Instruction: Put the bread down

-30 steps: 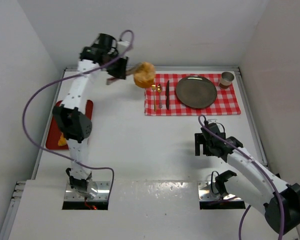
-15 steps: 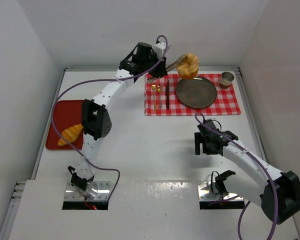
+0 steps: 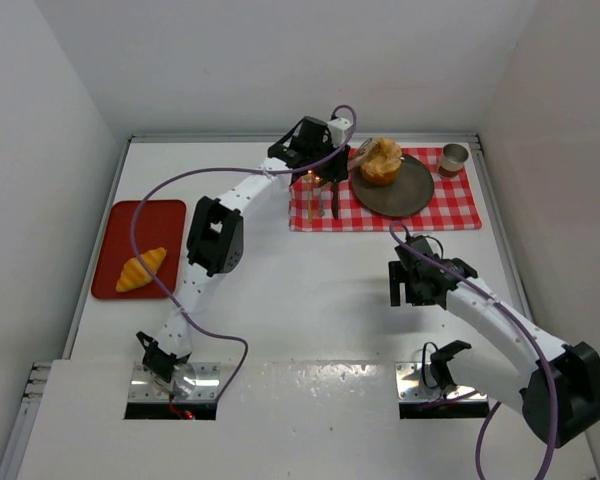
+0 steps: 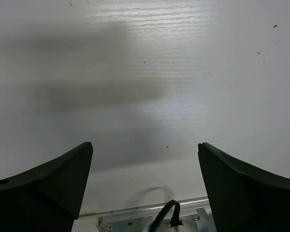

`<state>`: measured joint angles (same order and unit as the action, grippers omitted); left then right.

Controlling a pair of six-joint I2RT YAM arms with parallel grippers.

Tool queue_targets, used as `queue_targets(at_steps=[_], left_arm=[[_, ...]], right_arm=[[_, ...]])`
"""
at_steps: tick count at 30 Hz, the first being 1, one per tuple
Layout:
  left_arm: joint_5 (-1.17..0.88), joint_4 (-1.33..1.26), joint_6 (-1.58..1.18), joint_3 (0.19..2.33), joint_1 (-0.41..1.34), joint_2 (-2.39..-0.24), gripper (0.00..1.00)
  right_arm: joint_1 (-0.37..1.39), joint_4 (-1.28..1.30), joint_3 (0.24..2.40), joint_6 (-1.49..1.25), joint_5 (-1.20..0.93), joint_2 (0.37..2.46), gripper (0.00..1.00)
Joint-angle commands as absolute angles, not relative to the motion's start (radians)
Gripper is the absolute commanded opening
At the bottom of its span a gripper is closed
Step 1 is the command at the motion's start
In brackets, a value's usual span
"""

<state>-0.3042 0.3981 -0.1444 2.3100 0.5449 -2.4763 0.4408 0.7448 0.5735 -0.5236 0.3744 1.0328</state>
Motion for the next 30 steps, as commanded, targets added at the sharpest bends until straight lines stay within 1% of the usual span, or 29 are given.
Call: queue_targets(at_steps=[1,4,8,12,14,24,27,30], left_arm=[[-0.311,0.342,-0.158,2.318,0.565,-2.418,0.43],[-0.311,0.342,-0.158,2.309,0.565,-2.408,0.6],[-0.288,0.342,-0.158,2.309,0.565,-2.378,0.67],[-0.278,0.342,-0.147,2.329,0.565,-2.353,0.67],[-0.278,0.342,-0.147,2.338,0.565,-2.342,0.64],[-0.242,0.351,-0.124,2.367,0.534,-2.253,0.63],[-0.233,0.393,-0.114,2.367,0.516,-2.202,0.63],[-0.233,0.492,-0.051,2.335,0.45,-2.131,0.63]], right_arm=[[0.44,0.744,0.611,-0.515,0.388,1.008,0.89],[0.439,0.744,0.603,-0.515,0.388,0.991,0.89],[0.442,0.741,0.595,-0.514,0.384,0.974,0.91],[0.443,0.741,0.589,-0.514,0.382,0.948,0.91],[0.442,0.744,0.584,-0.512,0.384,0.942,0.91],[0.442,0.738,0.572,-0.518,0.385,0.9,0.91],[0.44,0.736,0.575,-0.514,0.388,0.893,0.91],[0.44,0.724,0.577,-0.499,0.38,0.884,0.91]])
